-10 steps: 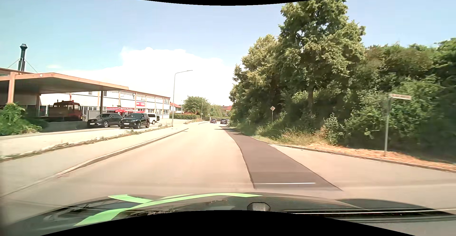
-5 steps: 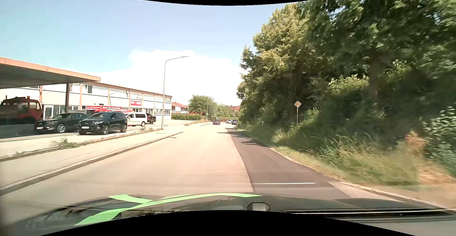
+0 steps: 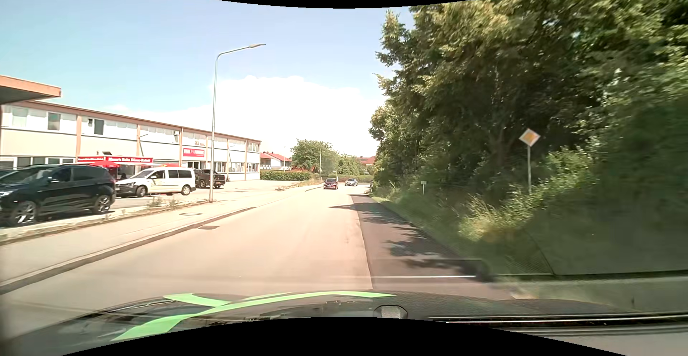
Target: Follow the waypoints while adhering to traffic rules and regulations
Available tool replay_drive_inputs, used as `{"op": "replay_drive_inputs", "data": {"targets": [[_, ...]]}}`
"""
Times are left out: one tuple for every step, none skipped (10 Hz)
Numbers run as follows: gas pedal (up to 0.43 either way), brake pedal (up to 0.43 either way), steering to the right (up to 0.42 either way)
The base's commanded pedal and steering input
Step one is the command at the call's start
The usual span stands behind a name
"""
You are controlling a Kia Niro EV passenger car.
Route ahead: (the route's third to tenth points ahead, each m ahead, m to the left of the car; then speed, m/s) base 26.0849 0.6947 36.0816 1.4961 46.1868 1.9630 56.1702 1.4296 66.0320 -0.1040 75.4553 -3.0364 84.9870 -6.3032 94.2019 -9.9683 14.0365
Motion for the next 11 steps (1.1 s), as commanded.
{"op": "replay_drive_inputs", "data": {"targets": [[0.039, 0.000, -0.029], [0.059, 0.000, -0.027], [0.079, 0.000, -0.026], [0.079, 0.000, -0.022], [0.079, 0.000, -0.017], [0.079, 0.000, -0.015], [0.079, 0.000, -0.013], [0.079, 0.000, -0.010], [0.067, 0.000, -0.006], [0.067, 0.000, -0.004], [0.079, 0.000, -0.004]]}}
